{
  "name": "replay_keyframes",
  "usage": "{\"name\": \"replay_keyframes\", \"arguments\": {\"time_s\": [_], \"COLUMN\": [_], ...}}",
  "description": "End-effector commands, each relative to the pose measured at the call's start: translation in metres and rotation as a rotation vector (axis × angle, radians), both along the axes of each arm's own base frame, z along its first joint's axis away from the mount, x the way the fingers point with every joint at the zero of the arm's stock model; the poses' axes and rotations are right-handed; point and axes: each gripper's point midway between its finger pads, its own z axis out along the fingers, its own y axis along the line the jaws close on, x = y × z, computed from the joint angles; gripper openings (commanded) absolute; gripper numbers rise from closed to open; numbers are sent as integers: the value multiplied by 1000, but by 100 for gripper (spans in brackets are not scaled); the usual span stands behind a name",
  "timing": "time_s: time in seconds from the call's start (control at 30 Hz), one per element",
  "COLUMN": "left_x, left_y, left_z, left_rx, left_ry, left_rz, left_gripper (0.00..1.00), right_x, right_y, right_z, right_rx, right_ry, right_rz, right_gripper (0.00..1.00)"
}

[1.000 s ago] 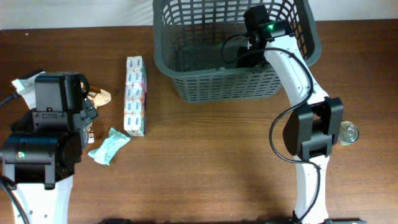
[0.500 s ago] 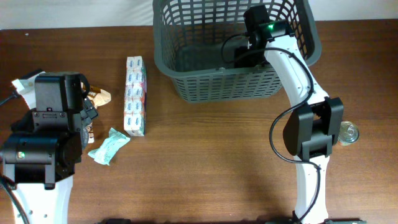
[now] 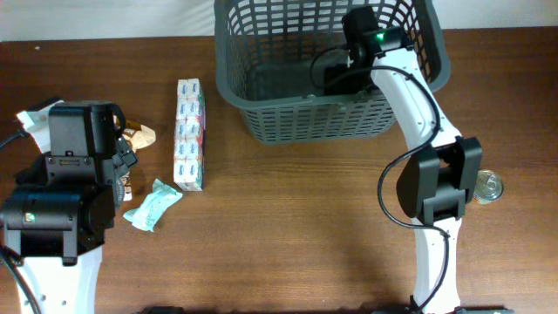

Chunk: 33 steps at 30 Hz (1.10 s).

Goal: Pack container
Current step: 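Open the right gripper and withdraw it from the basket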

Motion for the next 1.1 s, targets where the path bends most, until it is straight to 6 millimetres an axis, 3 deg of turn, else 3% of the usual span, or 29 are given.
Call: {"name": "replay_keyframes", "arguments": {"time_s": [0.0, 0.1, 0.2, 0.33, 0.4, 0.47, 0.57, 0.67, 0.9, 1.07], "left_x": [0, 0, 0, 0, 0, 0, 0, 0, 0, 0], "left_y": [1, 1, 1, 1, 1, 1, 1, 1, 1, 1], "left_z": [4, 4, 4, 4, 4, 4, 4, 4, 4, 4], "left_rx": [-6, -6, -6, -6, -6, -6, -6, -6, -6, -6], "left_ry": [-14, -14, -14, -14, -14, -14, -14, -14, -14, -14], "left_rz": [7, 7, 7, 7, 7, 7, 7, 7, 7, 7], "left_gripper": [100, 100, 100, 100, 100, 100, 100, 100, 100, 100], "right_x": [20, 27, 27, 8, -6, -21, -51, -61, -82, -98], "right_y": [3, 3, -10, -60, -91, -127, -186, -219, -273, -288], "right_z": [59, 117, 183, 251, 267, 270, 258, 254, 246, 194], "right_rx": [22, 41, 60, 77, 82, 80, 58, 74, 58, -4], "right_ry": [-150, -277, -430, -578, -602, -580, -492, -466, -424, -210], "right_rz": [15, 30, 7, -128, -213, -316, -484, -523, -652, -712], "right_gripper": [99, 99, 99, 99, 99, 99, 99, 99, 99, 99]}}
